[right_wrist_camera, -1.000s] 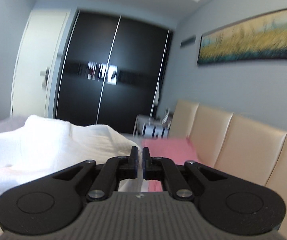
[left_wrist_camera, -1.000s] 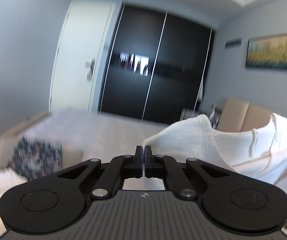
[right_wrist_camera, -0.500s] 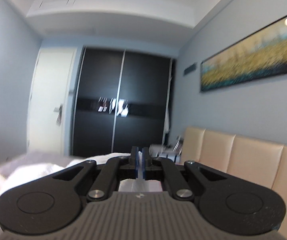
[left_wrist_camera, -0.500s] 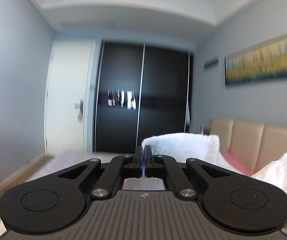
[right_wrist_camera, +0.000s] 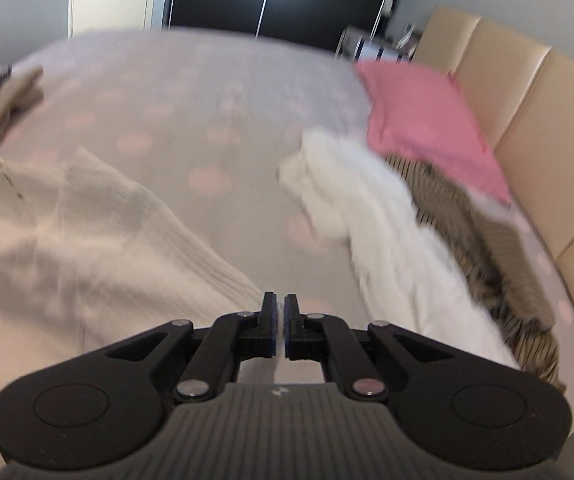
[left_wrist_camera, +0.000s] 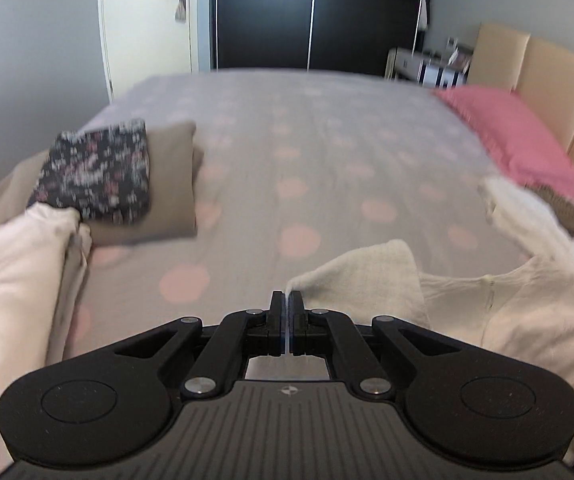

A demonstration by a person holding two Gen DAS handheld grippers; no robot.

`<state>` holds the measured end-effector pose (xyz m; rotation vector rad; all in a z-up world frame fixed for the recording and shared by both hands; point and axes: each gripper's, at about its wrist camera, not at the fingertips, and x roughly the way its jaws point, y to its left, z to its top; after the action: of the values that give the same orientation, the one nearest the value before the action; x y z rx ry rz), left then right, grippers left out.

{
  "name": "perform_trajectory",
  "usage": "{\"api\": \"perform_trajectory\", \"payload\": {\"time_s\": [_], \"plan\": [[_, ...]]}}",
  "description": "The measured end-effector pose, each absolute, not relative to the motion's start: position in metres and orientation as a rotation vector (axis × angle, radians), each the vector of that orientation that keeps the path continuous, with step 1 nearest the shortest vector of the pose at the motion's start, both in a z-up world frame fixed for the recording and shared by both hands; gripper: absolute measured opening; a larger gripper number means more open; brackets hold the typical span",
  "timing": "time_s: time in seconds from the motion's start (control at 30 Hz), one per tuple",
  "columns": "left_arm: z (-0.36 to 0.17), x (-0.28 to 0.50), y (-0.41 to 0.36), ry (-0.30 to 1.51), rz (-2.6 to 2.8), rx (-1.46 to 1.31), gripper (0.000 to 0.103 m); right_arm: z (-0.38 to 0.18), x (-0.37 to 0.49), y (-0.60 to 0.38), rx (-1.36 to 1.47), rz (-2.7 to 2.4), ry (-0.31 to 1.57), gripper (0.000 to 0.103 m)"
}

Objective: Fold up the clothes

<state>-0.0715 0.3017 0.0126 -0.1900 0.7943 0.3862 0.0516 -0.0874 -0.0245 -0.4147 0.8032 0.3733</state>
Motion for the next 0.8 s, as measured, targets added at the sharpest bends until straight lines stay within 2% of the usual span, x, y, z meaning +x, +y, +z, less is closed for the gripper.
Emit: {"api": "perform_trajectory", "payload": {"time_s": [0.1,0.5,0.63,0.8], "plan": [[-0.012,-0.078,0.308,0.849,0.387,-0.180,0.000,-0.045,0.064,-0.085,-0.436,0.407,0.886,0.004],[-0.063,-0.072,0.307,1.007,0.380,-0.101,0.000,-0.051,0.090,-0.048,-0.437,0.671,0.975,0.008],[-0.071,-0.068,0.310,1.031,0.380,-0.100,0.000,-0.053,0.099,-0.035,-0.436,0.759,1.003,0.028],[-0.077,-0.064,0.314,1.047,0.382,-0.111,0.000,-0.081,0.113,-0.007,-0.441,0.906,1.062,0.028]]}}
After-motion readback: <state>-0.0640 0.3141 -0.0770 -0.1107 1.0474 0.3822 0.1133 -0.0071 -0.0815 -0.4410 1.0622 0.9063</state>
